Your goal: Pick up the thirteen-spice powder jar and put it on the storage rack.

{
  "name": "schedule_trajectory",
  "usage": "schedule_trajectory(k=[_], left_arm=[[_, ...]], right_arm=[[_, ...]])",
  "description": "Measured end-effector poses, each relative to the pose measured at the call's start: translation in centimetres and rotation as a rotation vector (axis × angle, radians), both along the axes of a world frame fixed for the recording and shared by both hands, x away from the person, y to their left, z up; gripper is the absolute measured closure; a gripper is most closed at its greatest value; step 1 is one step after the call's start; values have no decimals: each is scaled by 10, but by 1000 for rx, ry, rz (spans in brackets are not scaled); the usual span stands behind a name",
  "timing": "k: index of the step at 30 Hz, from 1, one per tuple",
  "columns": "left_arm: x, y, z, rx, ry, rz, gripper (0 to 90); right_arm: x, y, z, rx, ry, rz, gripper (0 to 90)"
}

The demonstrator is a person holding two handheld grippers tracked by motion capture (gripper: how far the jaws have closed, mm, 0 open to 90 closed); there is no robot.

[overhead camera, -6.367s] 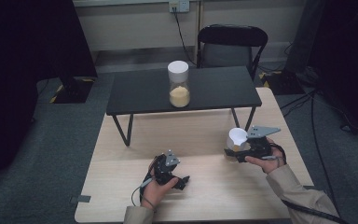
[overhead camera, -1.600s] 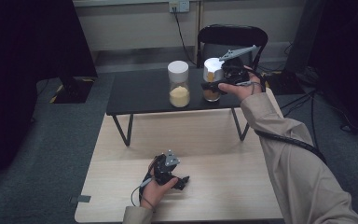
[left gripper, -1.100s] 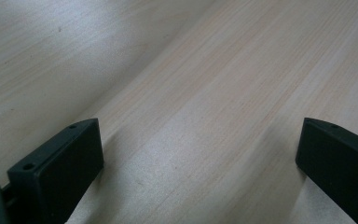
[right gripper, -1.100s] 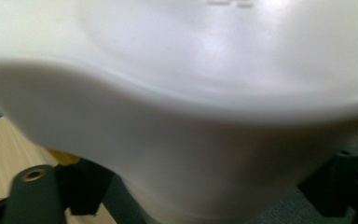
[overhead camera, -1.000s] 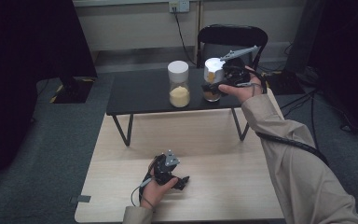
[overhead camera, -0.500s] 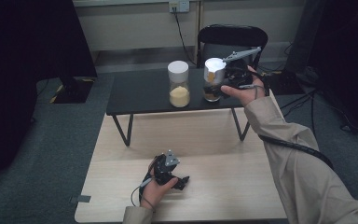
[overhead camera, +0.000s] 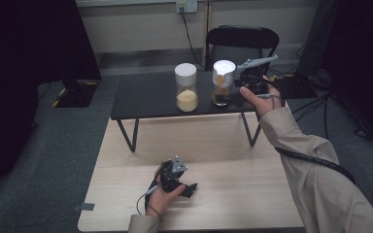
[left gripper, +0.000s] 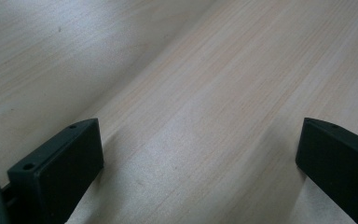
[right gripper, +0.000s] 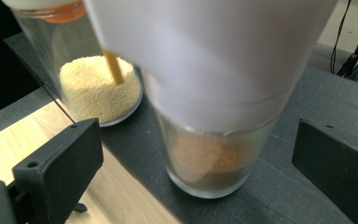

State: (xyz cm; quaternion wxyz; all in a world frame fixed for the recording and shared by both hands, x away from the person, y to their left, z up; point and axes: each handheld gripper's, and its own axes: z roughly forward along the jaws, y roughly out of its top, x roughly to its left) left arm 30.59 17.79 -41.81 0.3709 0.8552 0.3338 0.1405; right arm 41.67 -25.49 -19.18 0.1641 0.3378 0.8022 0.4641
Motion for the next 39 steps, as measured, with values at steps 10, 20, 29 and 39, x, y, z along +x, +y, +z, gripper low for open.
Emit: schedule_trajectory(k=[10,20,29,39], left_arm=[[0,0,0,0,0,1,0],[0,0,0,0,-1,1,0],[0,0,0,1,-1,0,0],[0,0,0,-1,0,0,0]], right_arm=[[-14,-1,-7,-2,1,19,8],[-26,0,-15,-5,-9,49,9],[-33,-4,-27,7,-5,62,8],[-41,-10,-44,16,0,73,9]])
